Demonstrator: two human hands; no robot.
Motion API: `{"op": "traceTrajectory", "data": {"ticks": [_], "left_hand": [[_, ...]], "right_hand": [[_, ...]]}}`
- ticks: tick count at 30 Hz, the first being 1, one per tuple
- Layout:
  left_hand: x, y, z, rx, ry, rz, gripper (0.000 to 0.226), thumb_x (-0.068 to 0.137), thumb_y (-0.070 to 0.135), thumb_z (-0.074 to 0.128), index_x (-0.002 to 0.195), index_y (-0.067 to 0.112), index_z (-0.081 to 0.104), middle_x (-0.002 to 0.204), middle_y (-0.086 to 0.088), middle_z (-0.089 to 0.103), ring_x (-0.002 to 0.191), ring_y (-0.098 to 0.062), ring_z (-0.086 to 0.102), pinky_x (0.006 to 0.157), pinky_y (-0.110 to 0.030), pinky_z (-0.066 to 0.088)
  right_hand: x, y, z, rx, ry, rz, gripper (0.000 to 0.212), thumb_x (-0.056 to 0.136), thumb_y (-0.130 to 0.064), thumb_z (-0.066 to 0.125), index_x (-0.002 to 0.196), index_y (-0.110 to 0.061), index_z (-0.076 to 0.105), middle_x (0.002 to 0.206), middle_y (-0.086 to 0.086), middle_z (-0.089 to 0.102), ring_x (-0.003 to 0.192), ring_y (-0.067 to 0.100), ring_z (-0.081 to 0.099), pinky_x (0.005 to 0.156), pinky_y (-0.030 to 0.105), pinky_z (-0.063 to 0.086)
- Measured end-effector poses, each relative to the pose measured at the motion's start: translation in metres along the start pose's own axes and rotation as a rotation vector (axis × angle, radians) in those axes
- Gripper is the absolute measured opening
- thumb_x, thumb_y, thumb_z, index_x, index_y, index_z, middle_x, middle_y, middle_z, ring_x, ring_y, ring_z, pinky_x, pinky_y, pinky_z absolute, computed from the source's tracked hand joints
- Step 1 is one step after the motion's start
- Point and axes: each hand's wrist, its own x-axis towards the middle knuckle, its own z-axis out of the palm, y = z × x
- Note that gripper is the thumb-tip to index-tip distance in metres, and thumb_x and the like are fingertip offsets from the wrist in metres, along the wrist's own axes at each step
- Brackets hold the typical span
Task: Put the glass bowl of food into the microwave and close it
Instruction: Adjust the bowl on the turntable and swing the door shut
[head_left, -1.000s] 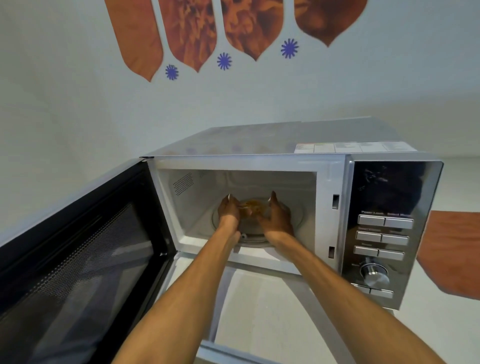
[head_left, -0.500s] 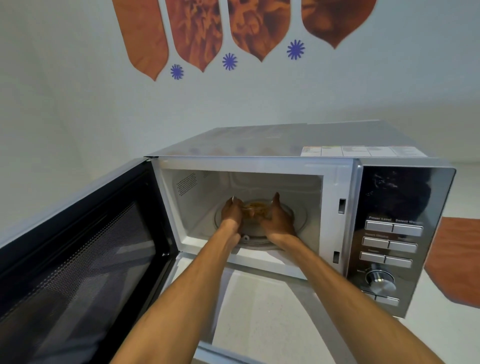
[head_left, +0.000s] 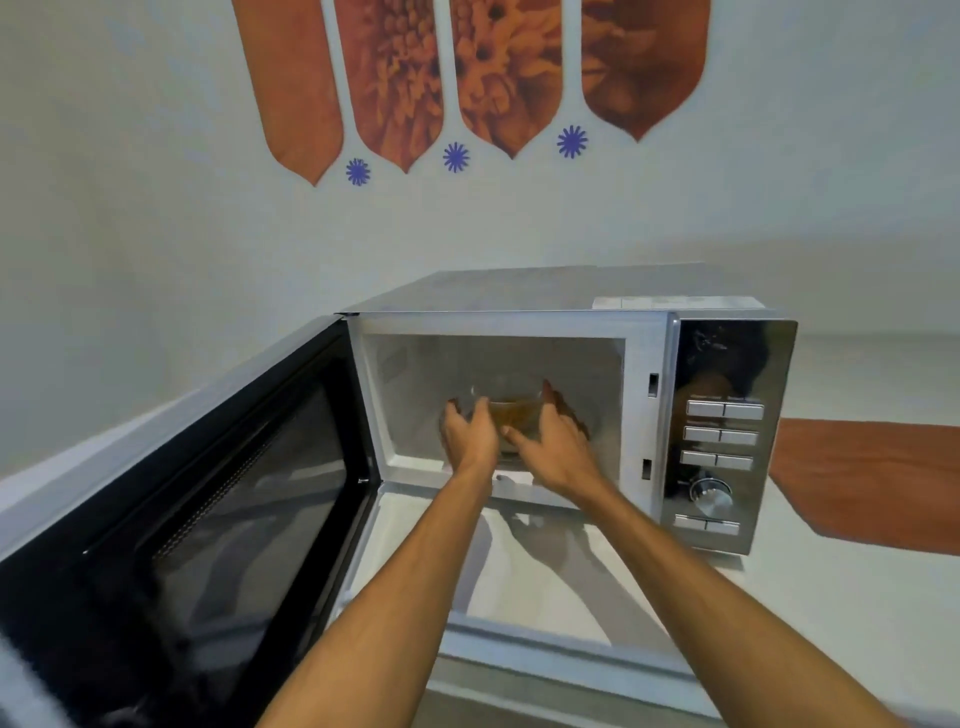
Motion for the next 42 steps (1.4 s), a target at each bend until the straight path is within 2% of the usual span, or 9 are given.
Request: {"op": "traceTrajectory", "data": {"ticks": [3,6,10,14,20,30,34,38,42], "left_hand": [[-0.04,0.012,-0.02,0.05,-0.035,0.056,0.051,0.096,0.035,0.047,0.144,0.021,0.036,0.146,-0.007,0.044,0.129,-0.028,0.046,0.105,-0.043,0.039],[-0.077,0.021,-0.038,0.085,-0.07,0.143,0.051,0.095,0.034,0.048,0.143,0.02,0.037,0.147,-0.006,0.046,0.132,-0.029,0.044,0.107,-0.04,0.037],[-0.119,0.044,-0.068,0.117,-0.17,0.271,0.054,0.093,0.032,0.052,0.143,0.018,0.037,0.15,-0.003,0.042,0.134,-0.025,0.042,0.111,-0.04,0.036],[-0.156,0.083,-0.105,0.273,-0.239,0.57,0.058,0.089,0.033,0.053,0.142,0.014,0.038,0.153,-0.006,0.035,0.137,-0.026,0.038,0.115,-0.043,0.032],[-0.193,0.141,-0.151,0.89,-0.217,0.897,0.059,0.091,0.035,0.047,0.144,0.012,0.033,0.16,-0.02,0.011,0.146,-0.034,0.019,0.119,-0.054,0.009],[-0.202,0.19,-0.226,1.471,0.017,0.693,0.047,0.09,0.027,0.048,0.133,0.009,0.047,0.141,-0.018,0.045,0.127,-0.036,0.045,0.11,-0.051,0.026],[-0.197,0.187,-0.248,1.489,-0.003,0.634,0.034,0.092,0.021,0.048,0.123,0.01,0.056,0.125,-0.012,0.059,0.115,-0.03,0.056,0.095,-0.041,0.041],[-0.196,0.182,-0.26,1.436,-0.078,0.612,0.033,0.092,0.022,0.046,0.122,0.009,0.054,0.12,-0.012,0.06,0.107,-0.029,0.057,0.079,-0.036,0.038],[-0.194,0.187,-0.268,1.342,-0.16,0.617,0.029,0.089,0.023,0.048,0.111,0.005,0.057,0.109,-0.015,0.061,0.094,-0.03,0.056,0.08,-0.037,0.045]], "right_hand": [[-0.033,-0.016,-0.011,-0.061,0.062,0.004,0.081,0.092,-0.045,0.056,0.152,-0.016,0.01,0.156,0.013,0.029,0.14,0.034,0.035,0.115,0.051,0.024],[-0.058,-0.03,-0.021,-0.123,0.081,-0.01,0.083,0.092,-0.048,0.054,0.153,-0.015,0.009,0.161,0.011,0.019,0.146,0.032,0.025,0.117,0.053,0.018],[-0.101,-0.059,-0.043,-0.189,0.123,-0.019,0.083,0.091,-0.049,0.053,0.153,-0.014,0.01,0.161,0.013,0.018,0.146,0.032,0.024,0.116,0.054,0.025],[-0.136,-0.089,-0.063,-0.246,0.156,-0.044,0.082,0.09,-0.046,0.054,0.153,-0.011,0.014,0.161,0.014,0.019,0.146,0.032,0.023,0.115,0.051,0.027],[-0.166,-0.129,-0.085,-0.347,0.17,-0.074,0.081,0.082,-0.051,0.049,0.149,-0.012,0.025,0.154,0.014,0.033,0.135,0.035,0.041,0.107,0.052,0.037],[-0.181,-0.2,-0.107,-0.478,0.199,-0.249,0.065,0.087,-0.047,0.06,0.14,-0.013,0.043,0.144,0.013,0.048,0.126,0.03,0.05,0.108,0.049,0.035],[-0.187,-0.222,-0.105,-0.53,0.195,-0.323,0.062,0.087,-0.047,0.058,0.139,-0.015,0.045,0.142,0.01,0.051,0.125,0.028,0.052,0.107,0.047,0.035],[-0.196,-0.235,-0.096,-0.5,0.134,-0.378,0.061,0.088,-0.044,0.059,0.14,-0.015,0.044,0.144,0.009,0.051,0.127,0.028,0.05,0.109,0.047,0.035],[-0.208,-0.24,-0.081,-0.405,0.012,-0.399,0.056,0.09,-0.035,0.056,0.141,-0.018,0.043,0.146,0.005,0.049,0.131,0.024,0.048,0.109,0.042,0.037]]}}
